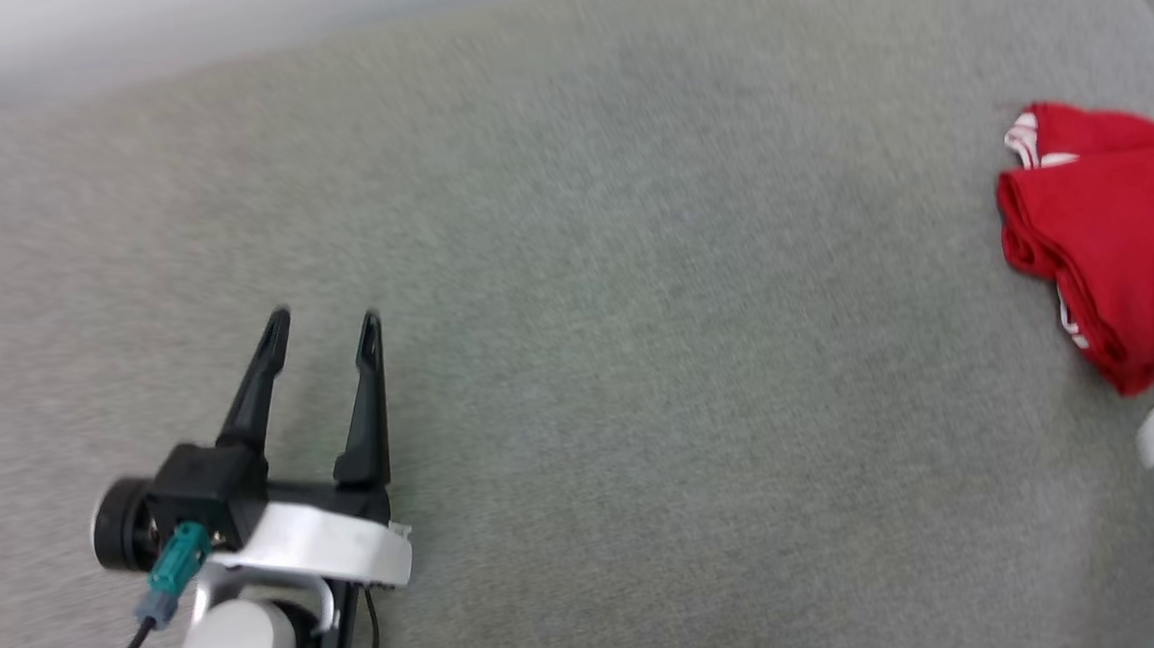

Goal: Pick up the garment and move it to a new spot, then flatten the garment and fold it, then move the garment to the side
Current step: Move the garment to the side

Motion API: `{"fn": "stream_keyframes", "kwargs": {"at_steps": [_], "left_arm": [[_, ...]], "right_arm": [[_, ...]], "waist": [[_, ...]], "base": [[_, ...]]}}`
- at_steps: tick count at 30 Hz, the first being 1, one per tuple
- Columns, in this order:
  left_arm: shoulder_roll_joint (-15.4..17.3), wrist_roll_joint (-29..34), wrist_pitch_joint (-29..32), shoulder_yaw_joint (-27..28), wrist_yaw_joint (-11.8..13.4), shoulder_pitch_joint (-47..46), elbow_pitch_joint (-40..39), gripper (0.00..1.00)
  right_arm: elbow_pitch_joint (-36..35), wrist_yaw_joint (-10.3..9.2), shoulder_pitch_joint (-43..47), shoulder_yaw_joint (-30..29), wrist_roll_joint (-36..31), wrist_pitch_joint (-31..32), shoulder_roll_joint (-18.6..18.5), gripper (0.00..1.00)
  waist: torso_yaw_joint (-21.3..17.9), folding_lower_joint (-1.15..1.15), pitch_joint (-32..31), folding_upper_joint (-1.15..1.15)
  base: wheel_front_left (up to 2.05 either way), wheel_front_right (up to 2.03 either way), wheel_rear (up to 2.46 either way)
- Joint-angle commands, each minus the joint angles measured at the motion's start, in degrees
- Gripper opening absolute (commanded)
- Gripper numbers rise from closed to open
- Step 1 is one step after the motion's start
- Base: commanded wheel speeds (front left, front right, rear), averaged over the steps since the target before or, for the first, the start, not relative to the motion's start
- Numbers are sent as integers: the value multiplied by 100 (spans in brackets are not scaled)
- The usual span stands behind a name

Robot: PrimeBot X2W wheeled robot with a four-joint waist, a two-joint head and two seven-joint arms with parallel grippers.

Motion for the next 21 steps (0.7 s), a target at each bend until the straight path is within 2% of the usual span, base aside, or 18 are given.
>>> {"fn": "stream_keyframes", "kwargs": {"at_steps": [1, 13, 21], "left_arm": [[-61, -45, -42, 39, 54, 212, 85, 100], [-184, -184, -103, 126, 163, 764, 469, 100], [7, -188, -117, 245, 216, 1202, 569, 100]], "right_arm": [[-200, -7, 310, 237, 128, 27, 157, 100], [-1478, -6, 1455, 1489, 717, 170, 843, 100], [-2469, -6, 2114, 1759, 662, 364, 1039, 100]], "waist": [[349, 1, -594, 0], [1144, 1, -1354, 0], [1266, 1, -1754, 0]], "base": [[0, 0, 0], [0, 0, 0], [0, 0, 0]]}}
